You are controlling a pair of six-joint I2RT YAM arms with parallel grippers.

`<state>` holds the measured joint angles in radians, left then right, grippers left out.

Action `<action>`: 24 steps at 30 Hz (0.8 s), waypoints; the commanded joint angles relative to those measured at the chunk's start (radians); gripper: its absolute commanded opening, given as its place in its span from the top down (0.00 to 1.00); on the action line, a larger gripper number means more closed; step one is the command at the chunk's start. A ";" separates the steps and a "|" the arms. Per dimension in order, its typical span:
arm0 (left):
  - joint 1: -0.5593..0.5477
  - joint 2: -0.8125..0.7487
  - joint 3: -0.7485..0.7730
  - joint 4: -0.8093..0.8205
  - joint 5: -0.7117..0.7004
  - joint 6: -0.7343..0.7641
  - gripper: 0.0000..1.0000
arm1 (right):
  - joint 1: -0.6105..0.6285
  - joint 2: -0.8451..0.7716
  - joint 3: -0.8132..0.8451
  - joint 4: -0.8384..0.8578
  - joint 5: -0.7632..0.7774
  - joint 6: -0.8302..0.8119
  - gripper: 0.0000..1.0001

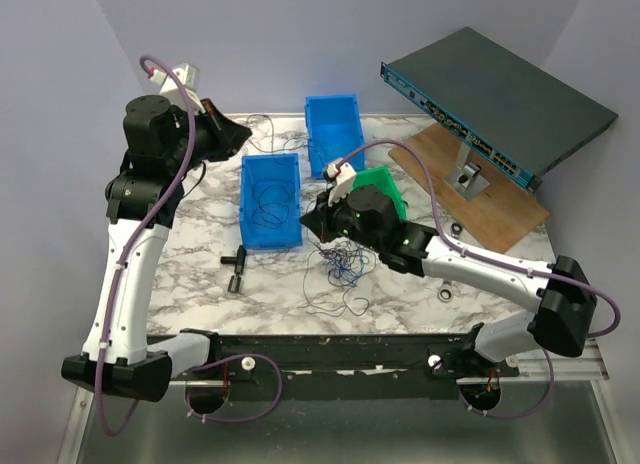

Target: Untangle the cables

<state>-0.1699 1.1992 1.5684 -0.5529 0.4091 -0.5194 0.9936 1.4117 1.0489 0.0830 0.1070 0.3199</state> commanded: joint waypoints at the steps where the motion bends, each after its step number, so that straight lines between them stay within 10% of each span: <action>1: 0.073 -0.058 -0.051 -0.103 -0.209 0.012 1.00 | 0.000 0.053 0.069 -0.048 -0.098 -0.016 0.99; 10: 0.109 -0.125 -0.241 -0.061 -0.436 -0.003 1.00 | 0.021 0.257 0.197 -0.134 -0.184 0.012 0.99; 24: 0.107 0.107 -0.389 0.122 -0.214 -0.050 1.00 | 0.022 0.319 0.149 -0.056 -0.169 0.083 0.99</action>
<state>-0.0654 1.2678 1.1904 -0.5095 0.1303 -0.5491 1.0088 1.7298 1.2232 0.0071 -0.0601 0.3801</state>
